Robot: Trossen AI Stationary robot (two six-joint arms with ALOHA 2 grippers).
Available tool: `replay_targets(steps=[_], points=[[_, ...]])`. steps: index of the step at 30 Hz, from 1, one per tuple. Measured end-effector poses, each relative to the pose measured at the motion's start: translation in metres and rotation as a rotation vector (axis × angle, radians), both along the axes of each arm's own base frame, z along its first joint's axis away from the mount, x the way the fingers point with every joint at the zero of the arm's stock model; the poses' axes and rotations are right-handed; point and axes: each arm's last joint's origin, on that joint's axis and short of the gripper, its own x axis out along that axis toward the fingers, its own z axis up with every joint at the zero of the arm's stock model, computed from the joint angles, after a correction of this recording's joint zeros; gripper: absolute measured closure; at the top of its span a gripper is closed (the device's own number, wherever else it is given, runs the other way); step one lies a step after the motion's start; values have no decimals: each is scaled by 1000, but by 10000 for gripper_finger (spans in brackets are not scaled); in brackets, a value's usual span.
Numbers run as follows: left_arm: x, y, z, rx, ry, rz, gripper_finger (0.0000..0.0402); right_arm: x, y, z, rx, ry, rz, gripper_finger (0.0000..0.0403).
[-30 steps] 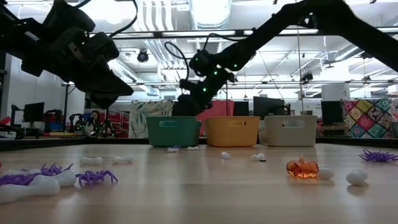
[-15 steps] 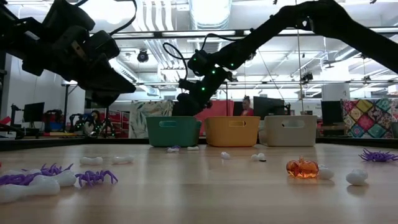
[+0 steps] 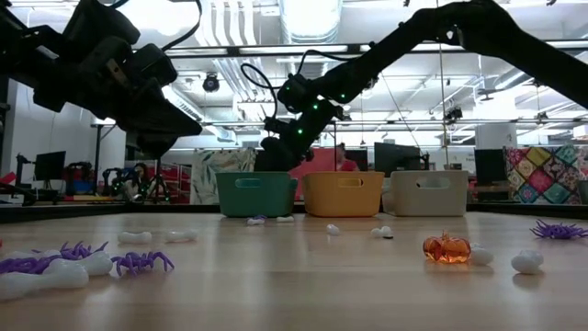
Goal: Sort Halloween decoration
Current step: Put the white bone toy into the blue bin
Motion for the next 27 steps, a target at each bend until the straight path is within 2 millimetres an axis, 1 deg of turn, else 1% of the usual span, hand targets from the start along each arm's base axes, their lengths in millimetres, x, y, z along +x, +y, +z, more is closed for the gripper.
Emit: replay_targets(steps=[4,10,20,23,27], points=[[0,0,0,0,0,1,402,-2,1,6,4,-6,-6,279],[0,1,0,-7,1,38,402,-9,11,30,20,2,-4,266],[2,1,6,-66,-63,59,402,-23,52,68,72,103,60,282],[3,0,8,-85,-83,64,402,-30,66,76,94,151,84,284],[6,-3,7,-107,-93,58,402,-45,86,86,128,196,102,283]])
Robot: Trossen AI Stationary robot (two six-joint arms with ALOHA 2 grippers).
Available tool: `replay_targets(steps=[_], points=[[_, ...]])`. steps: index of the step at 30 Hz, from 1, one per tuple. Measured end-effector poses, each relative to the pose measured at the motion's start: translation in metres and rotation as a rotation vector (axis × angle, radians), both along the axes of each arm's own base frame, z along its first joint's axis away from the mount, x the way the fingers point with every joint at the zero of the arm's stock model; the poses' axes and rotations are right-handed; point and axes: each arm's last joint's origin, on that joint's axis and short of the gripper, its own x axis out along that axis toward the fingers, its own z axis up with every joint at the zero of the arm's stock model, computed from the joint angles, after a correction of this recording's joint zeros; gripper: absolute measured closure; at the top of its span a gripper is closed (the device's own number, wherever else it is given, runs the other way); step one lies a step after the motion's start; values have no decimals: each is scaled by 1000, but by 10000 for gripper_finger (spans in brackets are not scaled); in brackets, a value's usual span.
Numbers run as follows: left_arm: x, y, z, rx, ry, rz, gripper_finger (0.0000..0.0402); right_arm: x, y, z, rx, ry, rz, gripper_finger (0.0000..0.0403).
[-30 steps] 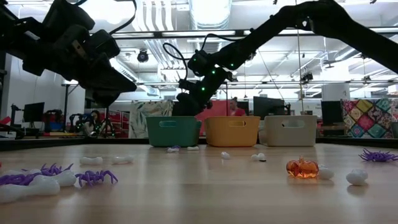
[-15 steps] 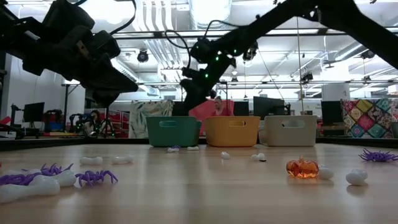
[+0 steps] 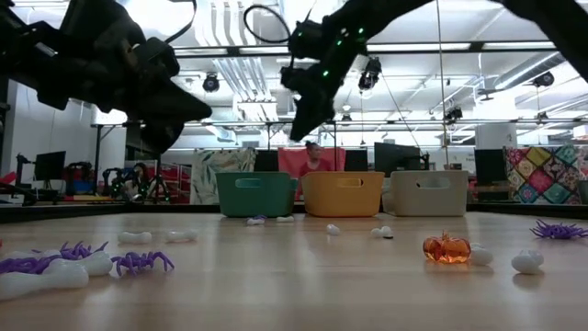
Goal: Sort Halloween decoration
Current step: Put the white bone toy into the blue bin
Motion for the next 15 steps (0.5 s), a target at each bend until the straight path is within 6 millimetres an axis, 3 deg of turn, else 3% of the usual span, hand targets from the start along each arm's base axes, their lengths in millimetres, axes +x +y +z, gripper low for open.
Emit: replay_targets(steps=[8,15], points=[[8,-8,-4,-22,-34,-35,402,-39,44,19,46,16,6,289],[15,-10,-12,-56,-33,-39,402,-77,85,16,97,-4,-3,297]])
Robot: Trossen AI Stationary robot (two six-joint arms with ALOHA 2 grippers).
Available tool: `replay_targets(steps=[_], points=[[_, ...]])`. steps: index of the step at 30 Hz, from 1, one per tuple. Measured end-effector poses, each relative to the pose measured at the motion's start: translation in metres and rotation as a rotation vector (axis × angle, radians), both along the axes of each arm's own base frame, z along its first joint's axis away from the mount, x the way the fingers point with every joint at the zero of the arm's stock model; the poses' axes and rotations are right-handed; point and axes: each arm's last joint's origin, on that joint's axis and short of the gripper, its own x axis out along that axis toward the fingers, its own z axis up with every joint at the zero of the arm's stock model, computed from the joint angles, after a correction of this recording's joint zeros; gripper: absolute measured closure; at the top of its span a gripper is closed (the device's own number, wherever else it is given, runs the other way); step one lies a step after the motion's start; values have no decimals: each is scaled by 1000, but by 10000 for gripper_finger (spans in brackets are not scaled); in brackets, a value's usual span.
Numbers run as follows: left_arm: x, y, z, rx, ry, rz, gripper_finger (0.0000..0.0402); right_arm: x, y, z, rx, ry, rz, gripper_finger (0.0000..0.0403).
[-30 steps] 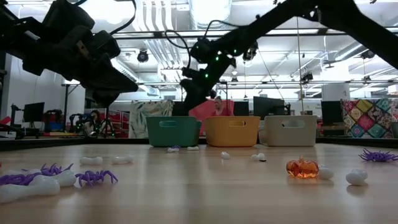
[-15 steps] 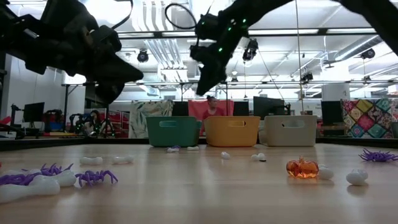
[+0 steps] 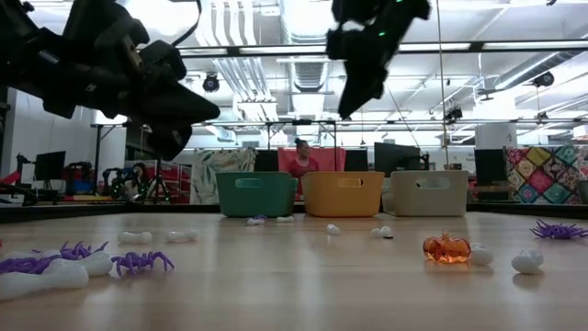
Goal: Sort Halloween decoration
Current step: Put the white bone toy into the blue bin
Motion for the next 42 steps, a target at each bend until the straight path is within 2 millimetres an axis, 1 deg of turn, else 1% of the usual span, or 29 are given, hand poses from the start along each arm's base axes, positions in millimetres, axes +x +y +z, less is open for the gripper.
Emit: replay_targets(steps=[5,9,15,20,24,29,34,42], points=[[5,0,-7,-23,27,5,402,-22,27,-9,42,-25,-6,301],[11,0,-10,-26,46,6,402,-38,45,-13,73,-28,-16,299],[19,0,-16,-24,84,6,402,-56,65,-25,115,-19,-16,298],[23,0,-24,-31,121,3,402,-68,79,-41,143,26,-8,300],[23,-5,-28,-54,148,-37,402,-73,88,-54,162,64,-1,306],[22,-18,-29,-73,169,-86,402,-74,98,-63,175,54,16,314],[23,-32,-28,-91,188,-134,402,-73,104,-67,174,32,41,321],[23,-51,-32,-111,315,-187,402,-73,113,-68,173,31,77,321]])
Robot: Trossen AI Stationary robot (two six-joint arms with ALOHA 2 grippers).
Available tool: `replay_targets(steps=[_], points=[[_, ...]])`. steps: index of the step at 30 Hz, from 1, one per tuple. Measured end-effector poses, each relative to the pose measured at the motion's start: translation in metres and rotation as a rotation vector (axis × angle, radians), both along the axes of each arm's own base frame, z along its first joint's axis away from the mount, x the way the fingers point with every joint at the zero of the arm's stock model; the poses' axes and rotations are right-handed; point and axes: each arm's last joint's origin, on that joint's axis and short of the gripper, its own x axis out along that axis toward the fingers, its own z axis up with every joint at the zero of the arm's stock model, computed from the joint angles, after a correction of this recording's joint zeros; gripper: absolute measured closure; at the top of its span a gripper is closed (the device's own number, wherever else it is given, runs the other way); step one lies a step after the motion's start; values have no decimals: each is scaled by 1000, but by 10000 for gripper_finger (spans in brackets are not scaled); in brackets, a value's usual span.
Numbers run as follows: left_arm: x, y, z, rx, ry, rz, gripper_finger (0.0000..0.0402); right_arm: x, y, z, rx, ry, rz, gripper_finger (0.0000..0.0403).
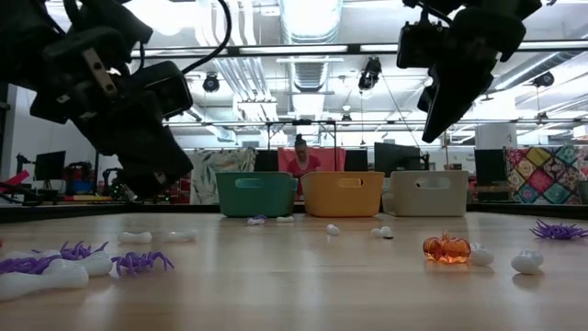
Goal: Sort Halloween decoration
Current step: Put the white bone toy into the blue bin
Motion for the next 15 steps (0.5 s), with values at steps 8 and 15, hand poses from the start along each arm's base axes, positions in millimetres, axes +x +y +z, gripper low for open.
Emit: replay_targets(steps=[8,15], points=[[5,-15,1,55,216,-54,402,4,8,2,1,-51,25,325],[3,-24,1,76,271,-93,402,3,9,2,-10,-51,23,330]])
